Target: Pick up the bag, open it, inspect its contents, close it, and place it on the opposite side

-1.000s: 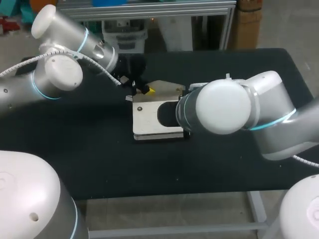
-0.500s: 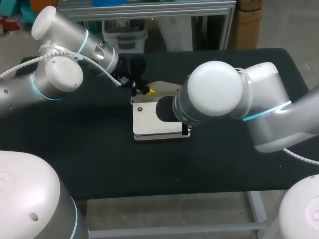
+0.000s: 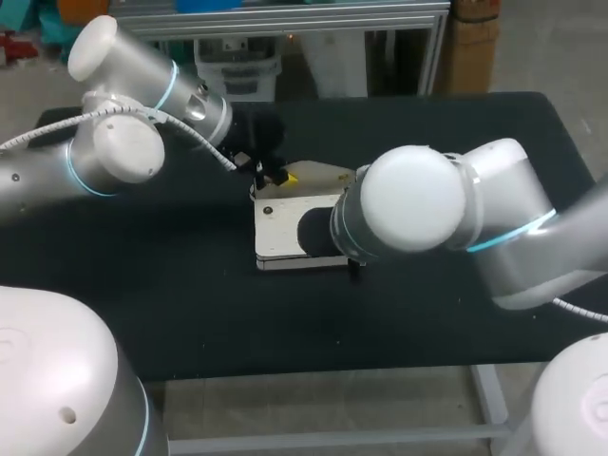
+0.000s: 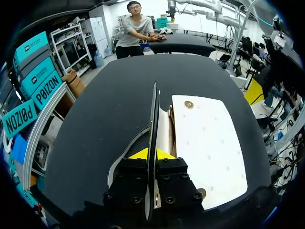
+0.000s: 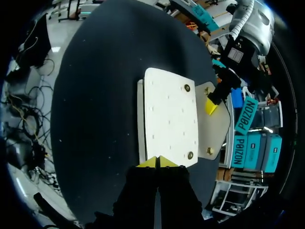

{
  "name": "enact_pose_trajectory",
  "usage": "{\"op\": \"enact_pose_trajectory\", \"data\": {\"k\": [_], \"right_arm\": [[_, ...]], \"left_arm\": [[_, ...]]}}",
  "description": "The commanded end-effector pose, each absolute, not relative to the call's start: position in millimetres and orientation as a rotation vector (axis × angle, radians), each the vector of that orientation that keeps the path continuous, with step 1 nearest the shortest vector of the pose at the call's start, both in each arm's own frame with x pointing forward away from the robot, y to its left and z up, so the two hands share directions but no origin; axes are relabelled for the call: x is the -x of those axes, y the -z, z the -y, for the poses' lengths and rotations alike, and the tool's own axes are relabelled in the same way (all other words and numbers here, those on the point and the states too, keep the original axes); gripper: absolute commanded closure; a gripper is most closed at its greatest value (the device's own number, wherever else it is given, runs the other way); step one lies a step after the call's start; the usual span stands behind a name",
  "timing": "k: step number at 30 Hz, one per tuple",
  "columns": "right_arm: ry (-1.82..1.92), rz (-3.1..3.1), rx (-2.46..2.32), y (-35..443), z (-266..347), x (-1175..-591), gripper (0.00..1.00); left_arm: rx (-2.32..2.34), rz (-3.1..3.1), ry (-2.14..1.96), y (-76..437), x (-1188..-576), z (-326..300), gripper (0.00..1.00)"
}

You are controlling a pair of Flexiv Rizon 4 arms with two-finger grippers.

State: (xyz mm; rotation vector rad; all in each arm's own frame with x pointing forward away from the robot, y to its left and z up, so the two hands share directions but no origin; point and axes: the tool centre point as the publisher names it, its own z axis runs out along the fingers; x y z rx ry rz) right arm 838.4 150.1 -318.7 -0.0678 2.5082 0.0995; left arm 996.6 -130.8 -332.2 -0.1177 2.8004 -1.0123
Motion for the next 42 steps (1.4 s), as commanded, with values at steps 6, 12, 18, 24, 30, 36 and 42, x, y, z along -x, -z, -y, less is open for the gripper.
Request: {"op": "enact_pose_trajectory", "data": {"k": [6, 12, 18, 24, 30, 36, 42], "right_arm": [[-0.120, -2.404, 0.113, 341, -138, -817, 0.73], [-0.132, -2.386, 0.133, 350, -137, -818, 0.53], [-0.115, -2.375, 0.135, 356, -136, -827, 0.59], [-0.115, -2.359, 0.147, 360, -140, -838, 0.64], [-0.107, -2.364, 0.173, 367, -145, -845, 0.62], [-0.110, -2.365, 0.176, 370, -146, -852, 0.56], [-0.095, -2.364, 0.174, 371, -146, -859, 0.62]], "left_arm": [[0.126, -2.851, 0.993, 336, -1008, 134, 1.00], [0.090, -2.866, 1.002, 339, -1009, 136, 1.00], [0.074, -2.887, 0.993, 343, -1010, 138, 1.00], [0.065, -2.910, 0.992, 345, -1010, 139, 1.00], [0.047, -2.920, 0.976, 345, -1009, 142, 1.00], [0.027, -2.928, 0.960, 347, -1008, 143, 1.00], [0.016, -2.932, 0.954, 349, -1007, 143, 1.00]]}}
